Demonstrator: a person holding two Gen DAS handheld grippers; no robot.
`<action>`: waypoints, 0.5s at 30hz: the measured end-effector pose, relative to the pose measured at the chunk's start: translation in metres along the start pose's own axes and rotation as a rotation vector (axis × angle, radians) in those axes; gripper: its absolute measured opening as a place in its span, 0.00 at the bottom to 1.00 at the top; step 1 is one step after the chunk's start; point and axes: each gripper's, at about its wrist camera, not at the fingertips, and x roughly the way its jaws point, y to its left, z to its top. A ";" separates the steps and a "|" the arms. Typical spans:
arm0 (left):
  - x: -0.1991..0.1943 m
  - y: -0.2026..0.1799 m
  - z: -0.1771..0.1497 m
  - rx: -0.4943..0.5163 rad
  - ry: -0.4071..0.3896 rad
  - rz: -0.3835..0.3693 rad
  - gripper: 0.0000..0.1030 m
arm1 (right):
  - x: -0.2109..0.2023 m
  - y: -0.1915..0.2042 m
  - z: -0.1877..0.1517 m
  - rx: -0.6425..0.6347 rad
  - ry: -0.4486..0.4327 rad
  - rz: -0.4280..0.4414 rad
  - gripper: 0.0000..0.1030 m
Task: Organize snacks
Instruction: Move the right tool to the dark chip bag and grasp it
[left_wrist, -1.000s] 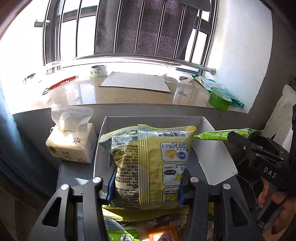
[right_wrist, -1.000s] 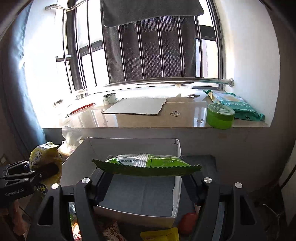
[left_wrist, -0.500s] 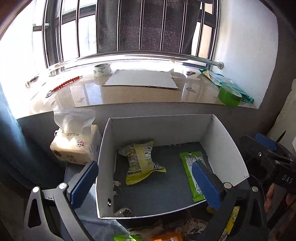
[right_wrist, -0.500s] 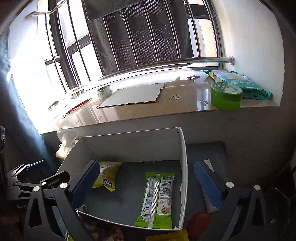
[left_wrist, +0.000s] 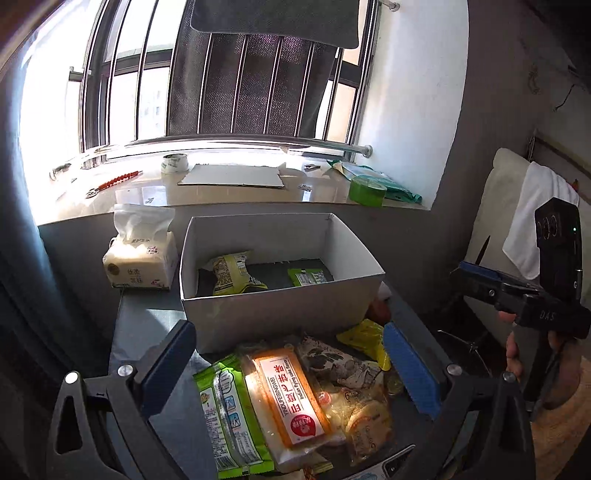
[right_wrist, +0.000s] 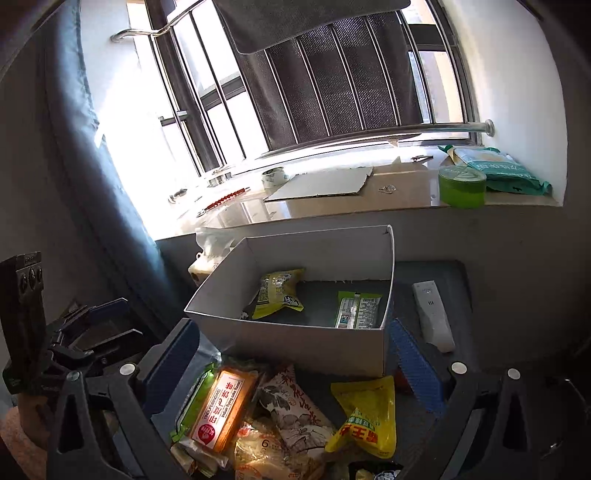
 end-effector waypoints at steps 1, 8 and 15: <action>-0.009 -0.003 -0.010 -0.007 -0.010 0.012 1.00 | -0.009 -0.001 -0.011 0.002 -0.004 -0.014 1.00; -0.048 -0.007 -0.081 -0.157 -0.039 -0.141 1.00 | -0.054 -0.023 -0.109 0.138 0.008 -0.052 1.00; -0.066 -0.002 -0.123 -0.224 0.001 -0.104 1.00 | -0.057 -0.043 -0.172 0.233 0.108 -0.102 1.00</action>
